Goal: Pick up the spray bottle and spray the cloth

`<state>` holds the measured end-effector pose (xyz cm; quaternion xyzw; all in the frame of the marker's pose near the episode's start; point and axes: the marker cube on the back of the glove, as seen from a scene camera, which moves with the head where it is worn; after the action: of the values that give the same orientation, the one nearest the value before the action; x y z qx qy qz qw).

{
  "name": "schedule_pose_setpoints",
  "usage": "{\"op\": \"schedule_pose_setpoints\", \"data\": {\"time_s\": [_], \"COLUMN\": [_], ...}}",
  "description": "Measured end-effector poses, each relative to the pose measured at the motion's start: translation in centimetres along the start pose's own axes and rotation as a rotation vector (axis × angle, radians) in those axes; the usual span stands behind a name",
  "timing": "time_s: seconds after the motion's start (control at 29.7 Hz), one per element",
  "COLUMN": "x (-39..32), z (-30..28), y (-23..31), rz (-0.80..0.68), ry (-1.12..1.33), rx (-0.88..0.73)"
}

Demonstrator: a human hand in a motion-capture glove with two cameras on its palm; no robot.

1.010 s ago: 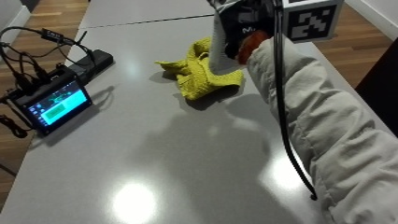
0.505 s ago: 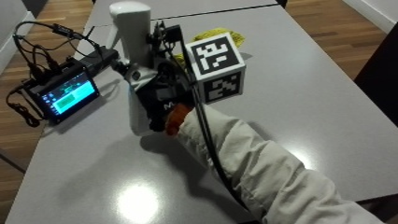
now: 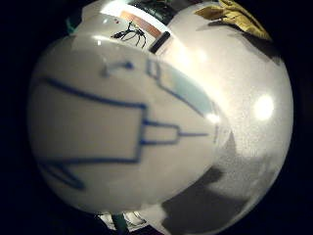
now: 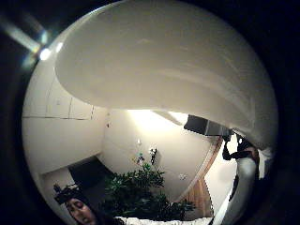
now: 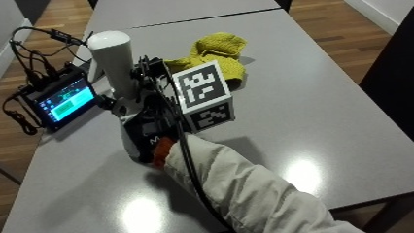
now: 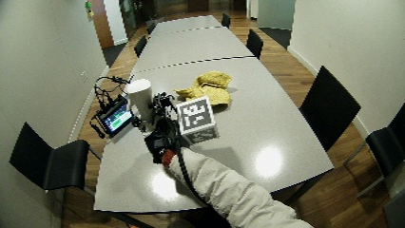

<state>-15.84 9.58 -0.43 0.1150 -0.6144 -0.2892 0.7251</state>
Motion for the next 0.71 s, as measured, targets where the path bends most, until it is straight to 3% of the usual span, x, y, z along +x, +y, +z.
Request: {"op": "schedule_pose_setpoints", "data": {"time_s": [0.27, 0.71], "x": [-0.4, 0.0], "z": [-2.9, -1.5], "y": [1.8, 2.9], "rz": [-0.059, -0.074], "ry": [0.076, 0.011], "rx": [-0.063, -0.187]}}
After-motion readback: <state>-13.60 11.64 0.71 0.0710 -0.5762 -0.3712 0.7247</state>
